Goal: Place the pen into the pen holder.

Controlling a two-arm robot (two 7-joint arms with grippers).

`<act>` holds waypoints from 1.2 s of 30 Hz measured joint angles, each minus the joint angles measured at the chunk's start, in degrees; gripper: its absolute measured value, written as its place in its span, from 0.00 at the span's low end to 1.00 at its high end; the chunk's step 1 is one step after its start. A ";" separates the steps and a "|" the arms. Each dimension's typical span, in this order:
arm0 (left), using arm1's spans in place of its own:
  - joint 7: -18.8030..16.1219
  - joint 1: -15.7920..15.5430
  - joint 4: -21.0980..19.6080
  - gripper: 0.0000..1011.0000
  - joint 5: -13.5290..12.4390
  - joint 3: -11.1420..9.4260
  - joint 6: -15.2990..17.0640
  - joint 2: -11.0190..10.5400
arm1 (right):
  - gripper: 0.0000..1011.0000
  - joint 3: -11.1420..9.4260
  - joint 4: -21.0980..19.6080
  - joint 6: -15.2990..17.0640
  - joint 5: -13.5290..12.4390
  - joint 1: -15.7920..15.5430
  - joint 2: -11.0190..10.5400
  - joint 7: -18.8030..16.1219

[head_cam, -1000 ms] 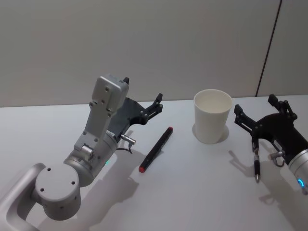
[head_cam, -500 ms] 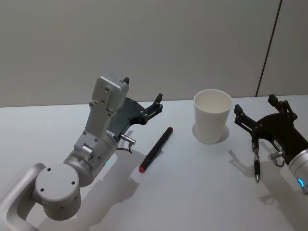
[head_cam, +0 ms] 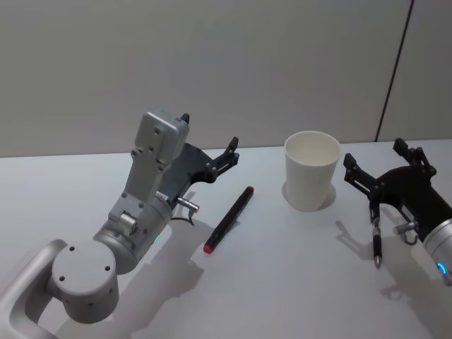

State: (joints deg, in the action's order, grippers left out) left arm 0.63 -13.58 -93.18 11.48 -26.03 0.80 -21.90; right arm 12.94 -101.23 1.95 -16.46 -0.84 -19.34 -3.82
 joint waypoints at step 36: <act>0.00 0.00 0.00 0.99 0.00 0.00 0.00 0.01 | 0.99 -0.30 -1.79 1.55 -0.85 -1.30 -0.45 0.67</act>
State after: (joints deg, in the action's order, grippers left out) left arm 0.63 -13.59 -93.18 11.48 -26.02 0.80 -21.89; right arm 12.64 -103.02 3.50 -17.32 -2.13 -19.79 -3.16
